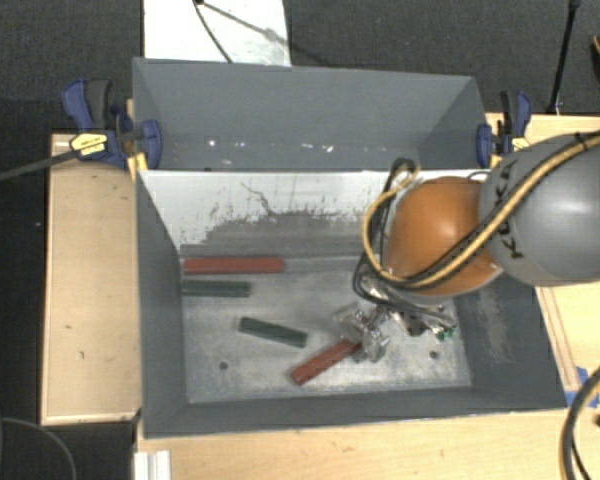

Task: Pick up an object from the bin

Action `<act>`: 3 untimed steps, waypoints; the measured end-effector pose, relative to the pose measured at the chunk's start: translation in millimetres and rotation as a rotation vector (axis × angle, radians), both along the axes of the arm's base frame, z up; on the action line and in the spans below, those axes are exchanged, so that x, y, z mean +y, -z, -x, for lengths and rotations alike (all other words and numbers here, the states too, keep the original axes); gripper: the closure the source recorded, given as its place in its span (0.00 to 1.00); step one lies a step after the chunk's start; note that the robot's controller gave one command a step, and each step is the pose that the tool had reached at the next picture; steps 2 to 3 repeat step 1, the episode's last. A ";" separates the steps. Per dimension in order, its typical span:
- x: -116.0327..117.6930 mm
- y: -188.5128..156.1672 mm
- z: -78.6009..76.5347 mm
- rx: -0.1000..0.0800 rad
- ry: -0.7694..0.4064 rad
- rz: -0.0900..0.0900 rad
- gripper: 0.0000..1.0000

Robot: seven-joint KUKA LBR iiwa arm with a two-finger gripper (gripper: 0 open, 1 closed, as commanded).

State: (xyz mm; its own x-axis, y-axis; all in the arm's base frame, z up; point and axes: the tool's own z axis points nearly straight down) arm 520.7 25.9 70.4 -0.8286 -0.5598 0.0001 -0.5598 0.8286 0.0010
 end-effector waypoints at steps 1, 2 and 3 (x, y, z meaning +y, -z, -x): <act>5.6 -160.8 -8.3 -0.010 -0.409 0.001 1.00; 5.6 -160.8 -8.3 -0.010 -0.409 0.001 1.00; 5.6 -160.8 -8.3 -0.010 -0.409 0.001 1.00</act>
Offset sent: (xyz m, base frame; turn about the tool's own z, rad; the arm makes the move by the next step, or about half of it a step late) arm 0.0065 0.0052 0.1574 -0.4099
